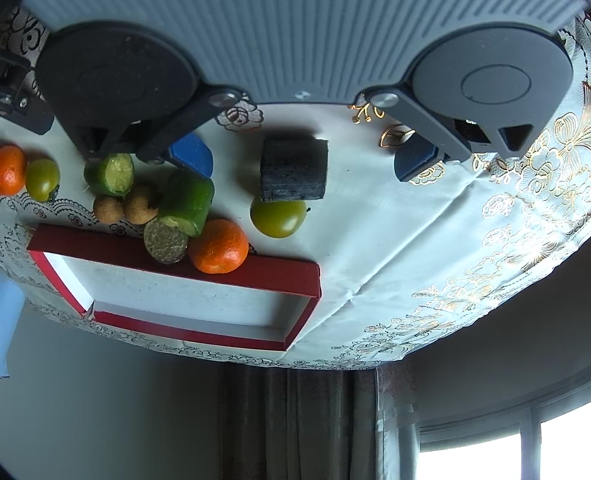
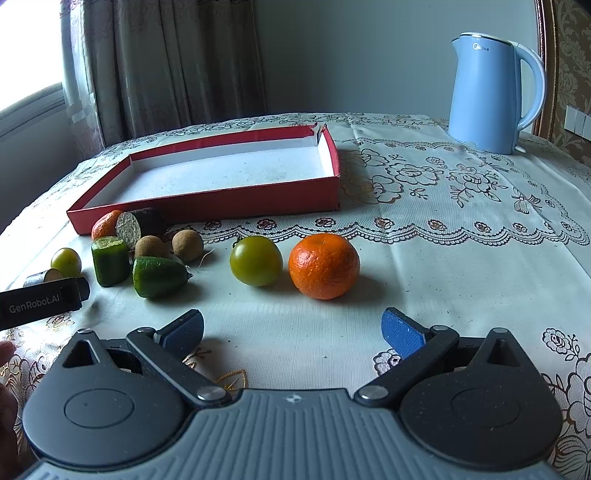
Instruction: Organize fruits
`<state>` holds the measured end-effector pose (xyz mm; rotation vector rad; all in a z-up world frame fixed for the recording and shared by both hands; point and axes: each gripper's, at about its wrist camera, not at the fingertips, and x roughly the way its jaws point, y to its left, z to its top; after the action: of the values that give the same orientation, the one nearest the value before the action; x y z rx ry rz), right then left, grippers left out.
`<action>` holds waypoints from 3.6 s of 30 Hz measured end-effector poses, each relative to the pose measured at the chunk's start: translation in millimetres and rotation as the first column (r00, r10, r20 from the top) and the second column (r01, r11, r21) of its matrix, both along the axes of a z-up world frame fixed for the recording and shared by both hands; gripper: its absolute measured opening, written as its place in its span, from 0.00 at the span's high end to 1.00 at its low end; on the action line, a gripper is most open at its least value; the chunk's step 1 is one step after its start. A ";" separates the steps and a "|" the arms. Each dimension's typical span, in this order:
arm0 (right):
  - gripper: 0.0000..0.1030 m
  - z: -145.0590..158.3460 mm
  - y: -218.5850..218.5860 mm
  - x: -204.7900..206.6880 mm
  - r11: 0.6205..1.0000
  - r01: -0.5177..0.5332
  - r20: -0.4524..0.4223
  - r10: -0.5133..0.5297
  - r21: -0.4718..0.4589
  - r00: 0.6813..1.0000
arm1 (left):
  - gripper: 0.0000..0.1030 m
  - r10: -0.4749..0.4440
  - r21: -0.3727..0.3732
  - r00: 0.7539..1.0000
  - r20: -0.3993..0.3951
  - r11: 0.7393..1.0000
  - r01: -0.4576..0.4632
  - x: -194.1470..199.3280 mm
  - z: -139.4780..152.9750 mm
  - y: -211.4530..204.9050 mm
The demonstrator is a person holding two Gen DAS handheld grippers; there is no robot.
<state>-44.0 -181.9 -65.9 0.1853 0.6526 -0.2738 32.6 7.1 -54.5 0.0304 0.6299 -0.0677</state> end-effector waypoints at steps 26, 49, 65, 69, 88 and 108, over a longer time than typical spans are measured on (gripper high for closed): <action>0.49 14.8 -53.9 -8.8 0.939 -0.335 0.069 0.340 -0.077 0.938 | 0.00 -0.002 -0.063 1.000 0.028 0.998 0.004 -5.8 3.0 4.9; 0.61 59.9 -63.6 38.3 0.943 -0.327 0.219 0.333 -0.065 0.917 | 0.00 -0.001 -0.059 1.000 0.016 0.998 0.002 -2.1 1.4 3.1; 0.42 26.8 -61.0 143.9 0.962 -0.267 0.049 0.269 -0.056 0.962 | 0.00 0.001 -0.052 1.000 0.014 0.999 0.000 0.0 0.3 1.9; 0.15 55.3 -78.9 100.1 0.970 -0.231 0.244 0.242 -0.076 0.939 | 0.00 0.001 -0.050 0.999 0.043 0.999 0.001 -6.4 1.5 2.6; 0.14 43.1 -128.9 67.5 0.995 -0.096 0.425 0.074 0.030 0.902 | 0.00 -0.050 0.010 0.989 0.137 0.999 0.049 -31.4 6.4 16.8; 0.14 41.3 -126.5 68.4 0.996 -0.093 0.417 0.081 0.009 0.905 | 0.71 -0.119 -0.033 0.992 0.051 0.992 0.121 -14.7 -2.9 17.1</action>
<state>24.4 -308.4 -24.7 0.2333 0.2384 -0.1316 17.9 24.2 -57.4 0.0353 0.5770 -0.1938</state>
